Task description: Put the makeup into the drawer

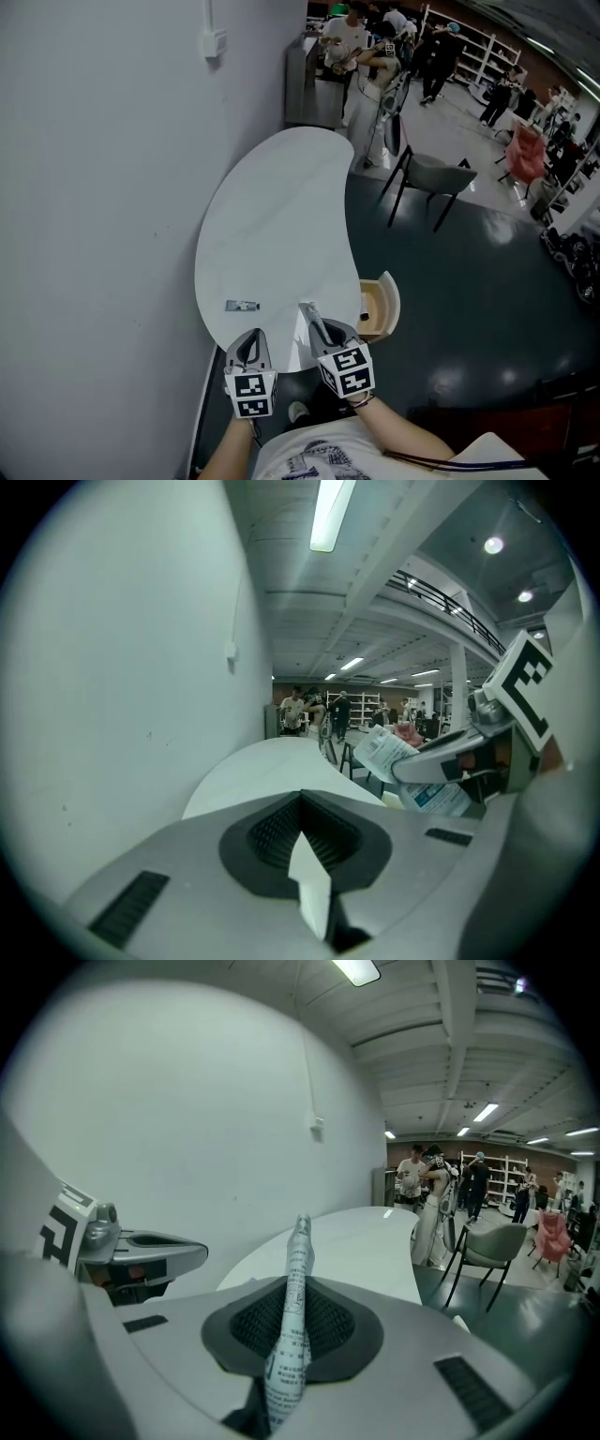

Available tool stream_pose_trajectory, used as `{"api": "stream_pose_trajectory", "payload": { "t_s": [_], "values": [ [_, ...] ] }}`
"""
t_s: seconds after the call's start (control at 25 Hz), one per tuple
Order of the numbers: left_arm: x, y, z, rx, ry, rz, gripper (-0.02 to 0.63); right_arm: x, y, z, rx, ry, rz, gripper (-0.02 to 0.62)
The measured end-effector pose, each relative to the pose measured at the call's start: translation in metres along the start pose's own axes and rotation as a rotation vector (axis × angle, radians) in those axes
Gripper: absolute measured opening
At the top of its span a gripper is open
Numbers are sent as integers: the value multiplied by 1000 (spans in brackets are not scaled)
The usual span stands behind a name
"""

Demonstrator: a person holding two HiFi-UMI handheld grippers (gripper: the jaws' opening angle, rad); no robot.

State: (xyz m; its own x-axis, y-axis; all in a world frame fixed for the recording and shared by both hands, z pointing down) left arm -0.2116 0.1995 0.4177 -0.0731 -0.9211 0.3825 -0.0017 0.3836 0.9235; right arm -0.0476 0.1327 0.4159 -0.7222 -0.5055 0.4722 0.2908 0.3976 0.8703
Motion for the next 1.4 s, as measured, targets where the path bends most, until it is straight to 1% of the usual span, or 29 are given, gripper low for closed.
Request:
{"api": "stream_pose_trajectory", "payload": {
  "t_s": [0.16,0.36,0.56,0.76,0.96,1.16,1.4],
  "values": [
    [8,-2,-17,36,43,-2,17,-12,9,-15,27,42,0,51],
    [27,-8,-41,60,103,2,17,-25,21,-44,78,107,3,51],
    [51,-10,-69,79,151,20,17,-36,31,-75,132,151,3,52],
    [75,-16,-106,104,201,42,17,-52,42,-112,177,194,6,51],
    [108,-14,-142,128,239,57,17,-58,59,-158,234,233,9,51],
    [129,-22,-176,144,260,68,17,-66,67,-199,268,252,20,51],
    [159,-27,-204,161,254,98,17,-61,77,-241,296,232,47,52]
  ]
}}
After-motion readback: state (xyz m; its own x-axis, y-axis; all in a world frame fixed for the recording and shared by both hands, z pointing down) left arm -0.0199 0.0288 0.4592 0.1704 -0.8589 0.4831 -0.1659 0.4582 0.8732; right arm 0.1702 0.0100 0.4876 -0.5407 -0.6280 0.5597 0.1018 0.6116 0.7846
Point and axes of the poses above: the fingertips, and each gripper's own axes: x forward along the fingers, z to its left, y out of its underside, the point moved 7 cm from there along -x, backward along the fingers, and after that the axes turned 7 degrees about -y, right-handed, at the moved point
